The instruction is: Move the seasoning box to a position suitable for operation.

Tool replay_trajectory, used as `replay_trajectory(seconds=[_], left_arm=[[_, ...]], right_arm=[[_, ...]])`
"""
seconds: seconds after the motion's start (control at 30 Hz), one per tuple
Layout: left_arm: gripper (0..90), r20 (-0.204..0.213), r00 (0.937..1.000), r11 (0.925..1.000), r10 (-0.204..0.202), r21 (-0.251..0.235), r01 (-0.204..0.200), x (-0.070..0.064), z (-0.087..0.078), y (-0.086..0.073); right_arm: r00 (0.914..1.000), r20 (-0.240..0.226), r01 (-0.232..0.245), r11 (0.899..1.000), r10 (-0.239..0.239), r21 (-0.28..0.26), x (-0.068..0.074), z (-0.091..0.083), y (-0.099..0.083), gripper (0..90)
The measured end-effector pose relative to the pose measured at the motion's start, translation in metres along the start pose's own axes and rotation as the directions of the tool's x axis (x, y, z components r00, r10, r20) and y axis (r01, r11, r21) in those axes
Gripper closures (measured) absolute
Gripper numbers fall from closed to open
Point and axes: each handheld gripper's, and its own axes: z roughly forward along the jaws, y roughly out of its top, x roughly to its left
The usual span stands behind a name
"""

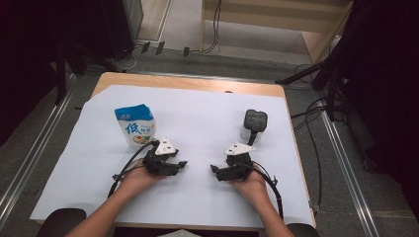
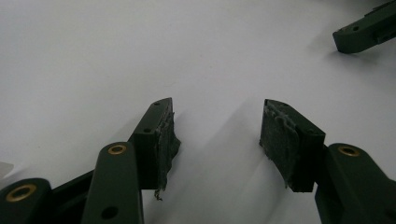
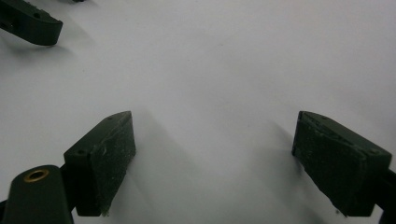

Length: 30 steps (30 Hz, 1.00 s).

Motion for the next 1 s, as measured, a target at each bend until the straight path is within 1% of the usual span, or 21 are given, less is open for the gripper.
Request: replay_trajectory(seconds=[0.03, 0.13, 0.17, 0.23, 0.3, 0.33, 0.37, 0.4, 0.47, 0.57, 0.6, 0.63, 0.67, 0.7, 0.8, 0.83, 0.87, 0.9, 0.93, 0.97, 1.0], left_arm=[[45.3, 0.010, 0.9999, 1.0000, -0.002, 0.003, 0.002, 0.001, 0.000, 0.001], [45.3, 0.047, 0.9974, 0.9984, -0.055, 0.009, 0.055, 0.005, -0.001, 0.003], [45.4, 0.066, 0.9952, 0.9971, -0.073, 0.026, 0.071, 0.007, -0.002, 0.005], [49.6, 0.077, 0.9940, 0.9966, -0.078, 0.030, 0.076, 0.008, -0.003, 0.006], [49.7, 0.100, 0.9929, 0.9973, -0.065, 0.041, 0.062, 0.008, -0.008, 0.011], [48.4, 0.113, 0.9905, 0.9967, -0.078, 0.032, 0.075, 0.008, -0.011, 0.012], [48.2, 0.120, 0.9882, 0.9951, -0.096, 0.035, 0.092, 0.008, -0.014, 0.012], [47.6, 0.139, 0.9850, 0.9944, -0.103, 0.037, 0.098, 0.009, -0.016, 0.013], [47.1, 0.148, 0.9840, 0.9946, -0.099, 0.045, 0.093, 0.009, -0.021, 0.013], [46.4, 0.150, 0.9846, 0.9955, -0.089, 0.044, 0.084, 0.009, -0.025, 0.013], [46.4, 0.151, 0.9856, 0.9964, -0.077, 0.047, 0.071, 0.009, -0.027, 0.014], [45.1, 0.138, 0.9885, 0.9977, -0.062, 0.036, 0.058, 0.010, -0.029, 0.015], [45.5, 0.138, 0.9885, 0.9977, -0.062, 0.036, 0.058, 0.010, -0.029, 0.015], [45.6, 0.139, 0.9885, 0.9981, -0.060, 0.015, 0.059, 0.013, -0.031, 0.016], [43.9, 0.137, 0.9894, 0.9988, -0.049, 0.003, 0.049, 0.014, -0.033, 0.016], [38.6, 0.142, 0.9878, 0.9979, -0.063, 0.020, 0.061, 0.016, -0.033, 0.017], [32.9, 0.142, 0.9878, 0.9979, -0.063, 0.020, 0.061, 0.016, -0.033, 0.017], [32.9, 0.167, 0.9822, 0.9959, -0.087, 0.041, 0.081, 0.018, -0.032, 0.018], [32.1, 0.162, 0.9828, 0.9956, -0.090, 0.040, 0.084, 0.018, -0.033, 0.018], [32.2, 0.156, 0.9836, 0.9957, -0.090, 0.034, 0.086, 0.018, -0.033, 0.018], [33.1, 0.165, 0.9827, 0.9961, -0.085, 0.038, 0.080, 0.019, -0.034, 0.018]], right_arm=[[1.0000, 0.001, 0.000, 1.000, 0.000, 0.000, 0.000, 0.000, 0.000, 13.3], [1.0000, 0.000, -0.001, 1.000, 0.001, 0.000, 0.000, 0.000, 0.000, 13.3], [1.0000, 0.001, -0.001, 1.000, 0.001, 0.000, 0.000, 0.000, 0.000, 13.3], [1.0000, 0.002, -0.007, 1.000, 0.007, 0.000, 0.000, 0.000, 0.000, 13.7], [1.0000, 0.004, -0.009, 1.000, 0.009, 0.002, 0.001, 0.000, 0.000, 13.8], [0.9999, 0.005, -0.011, 1.000, 0.011, 0.001, 0.000, -0.001, 0.000, 14.7], [0.9999, 0.003, -0.013, 1.000, 0.013, 0.003, 0.000, -0.001, 0.001, 15.2], [0.9999, 0.002, -0.017, 1.000, 0.017, 0.011, 0.000, -0.002, 0.002, 16.4], [0.9996, 0.013, -0.024, 0.999, 0.023, 0.030, 0.000, -0.003, 0.004, 18.5], [0.9995, 0.027, -0.016, 0.999, 0.015, 0.050, 0.000, -0.005, 0.006, 18.9], [0.9995, 0.026, -0.018, 0.998, 0.016, 0.059, 0.000, -0.006, 0.006, 19.4], [0.9990, 0.020, -0.042, 0.998, 0.041, 0.051, -0.002, -0.012, 0.008, 20.9], [0.9990, 0.020, -0.042, 0.998, 0.041, 0.051, -0.002, -0.012, 0.008, 20.9], [0.9978, 0.012, -0.065, 0.998, 0.064, 0.028, -0.004, -0.017, 0.009, 21.6], [0.9967, -0.004, -0.081, 0.997, 0.081, 0.001, -0.008, -0.025, 0.012, 24.0], [0.9966, -0.009, -0.082, 0.997, 0.082, 0.000, -0.009, -0.028, 0.014, 23.6], [0.9966, -0.009, -0.082, 0.997, 0.082, 0.000, -0.009, -0.028, 0.014, 23.6], [0.9969, -0.007, -0.079, 0.997, 0.079, -0.008, -0.009, -0.031, 0.016, 23.8], [0.9971, -0.002, -0.076, 0.997, 0.076, -0.029, -0.010, -0.036, 0.018, 23.6], [0.9968, -0.003, -0.080, 0.996, 0.080, -0.032, -0.010, -0.038, 0.019, 23.5], [0.9965, -0.007, -0.084, 0.996, 0.084, -0.039, -0.010, -0.039, 0.020, 22.6]])
